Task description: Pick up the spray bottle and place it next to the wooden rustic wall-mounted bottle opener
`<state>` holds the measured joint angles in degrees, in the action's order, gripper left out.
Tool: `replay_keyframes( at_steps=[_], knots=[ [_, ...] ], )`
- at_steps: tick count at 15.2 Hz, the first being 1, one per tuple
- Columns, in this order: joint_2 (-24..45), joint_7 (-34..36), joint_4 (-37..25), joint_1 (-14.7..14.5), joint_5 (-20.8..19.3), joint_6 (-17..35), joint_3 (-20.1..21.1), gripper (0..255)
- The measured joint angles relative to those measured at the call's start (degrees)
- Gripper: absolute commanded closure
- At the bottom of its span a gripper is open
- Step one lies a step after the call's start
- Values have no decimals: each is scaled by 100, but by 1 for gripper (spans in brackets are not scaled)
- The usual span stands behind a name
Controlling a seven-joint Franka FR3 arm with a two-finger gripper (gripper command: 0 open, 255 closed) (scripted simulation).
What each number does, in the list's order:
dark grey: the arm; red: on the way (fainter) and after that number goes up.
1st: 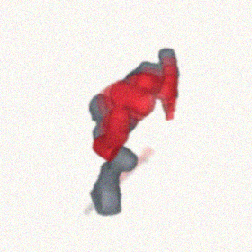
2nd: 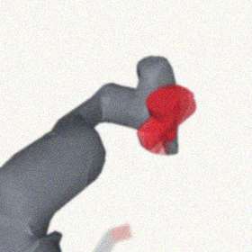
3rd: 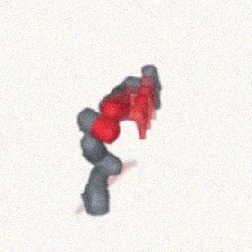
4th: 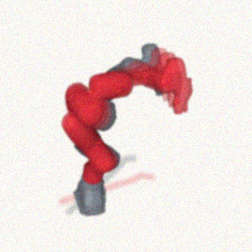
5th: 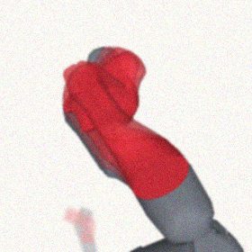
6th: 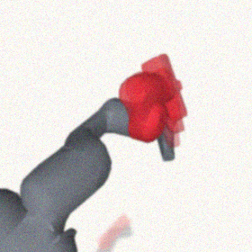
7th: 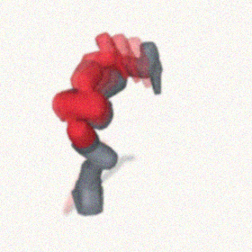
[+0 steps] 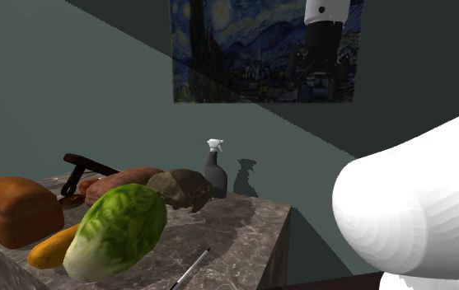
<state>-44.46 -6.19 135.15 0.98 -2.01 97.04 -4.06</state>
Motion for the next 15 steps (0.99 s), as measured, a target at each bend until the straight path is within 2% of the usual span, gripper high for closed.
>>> replay_keyframes(
  at_steps=[3,9,15],
  knots=[
    [79,-177,142,-64,17,286,-84,0],
    [791,-1014,573,-449,215,1759,-427,0],
    [1733,-2062,663,-978,652,3099,-814,0]
  ],
)
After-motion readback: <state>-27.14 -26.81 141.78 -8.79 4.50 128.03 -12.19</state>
